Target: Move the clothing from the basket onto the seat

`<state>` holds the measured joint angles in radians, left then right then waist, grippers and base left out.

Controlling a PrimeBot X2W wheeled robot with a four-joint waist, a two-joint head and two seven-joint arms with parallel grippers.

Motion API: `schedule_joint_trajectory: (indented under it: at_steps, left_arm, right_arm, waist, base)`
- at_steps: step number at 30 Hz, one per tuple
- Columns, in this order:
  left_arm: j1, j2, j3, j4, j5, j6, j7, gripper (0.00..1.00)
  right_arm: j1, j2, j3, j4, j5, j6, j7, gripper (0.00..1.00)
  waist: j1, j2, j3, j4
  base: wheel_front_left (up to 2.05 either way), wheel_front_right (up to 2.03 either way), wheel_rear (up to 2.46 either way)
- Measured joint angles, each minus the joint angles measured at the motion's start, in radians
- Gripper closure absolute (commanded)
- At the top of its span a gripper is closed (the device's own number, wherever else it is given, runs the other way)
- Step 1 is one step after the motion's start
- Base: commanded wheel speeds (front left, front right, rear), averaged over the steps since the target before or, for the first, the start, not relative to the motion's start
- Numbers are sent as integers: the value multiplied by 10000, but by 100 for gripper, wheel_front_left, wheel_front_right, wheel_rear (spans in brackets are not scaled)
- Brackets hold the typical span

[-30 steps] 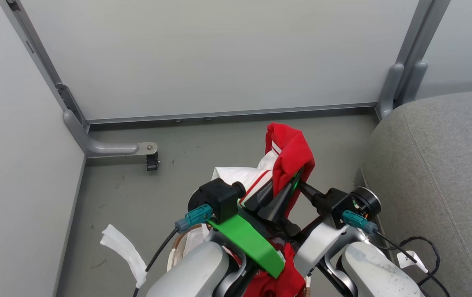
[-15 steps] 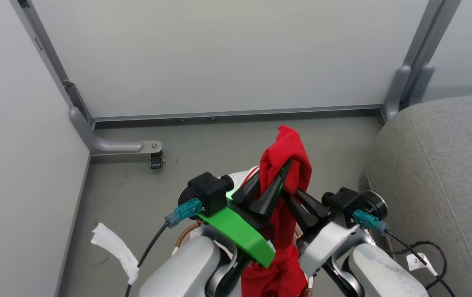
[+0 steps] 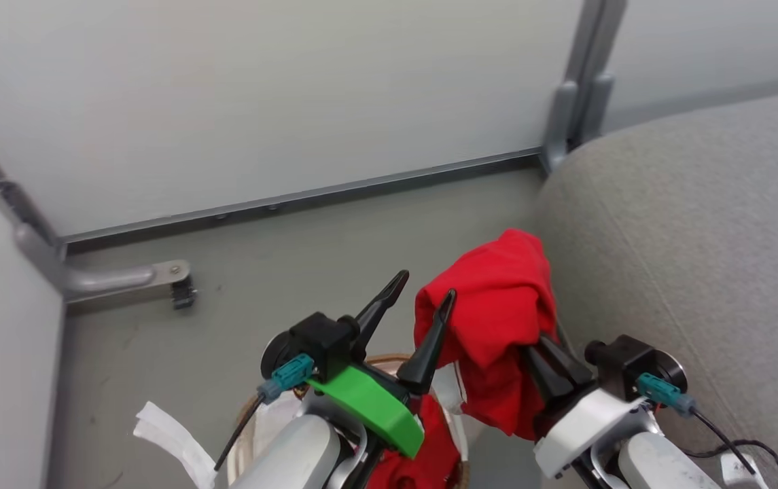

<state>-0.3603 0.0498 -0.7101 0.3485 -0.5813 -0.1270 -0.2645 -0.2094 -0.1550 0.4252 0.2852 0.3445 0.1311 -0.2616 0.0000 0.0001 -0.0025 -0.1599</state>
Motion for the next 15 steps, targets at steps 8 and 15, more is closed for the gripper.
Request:
schedule_joint_trajectory:
  at_steps: [8, 15]
  left_arm:
    - [285, -6, 222, -111, 276, -13, 2, 0]
    - [343, -13, 222, -196, 403, -17, 2, 0]
  right_arm:
    - [500, -265, -631, -412, 86, 0, 0, 100]
    - [663, -522, -980, -558, -21, 0, 0, 100]
  waist:
    - [0, 0, 93, -1410]
    - [0, 0, 256, -2505]
  base:
    - [0, 0, 0]
    - [0, 0, 0]
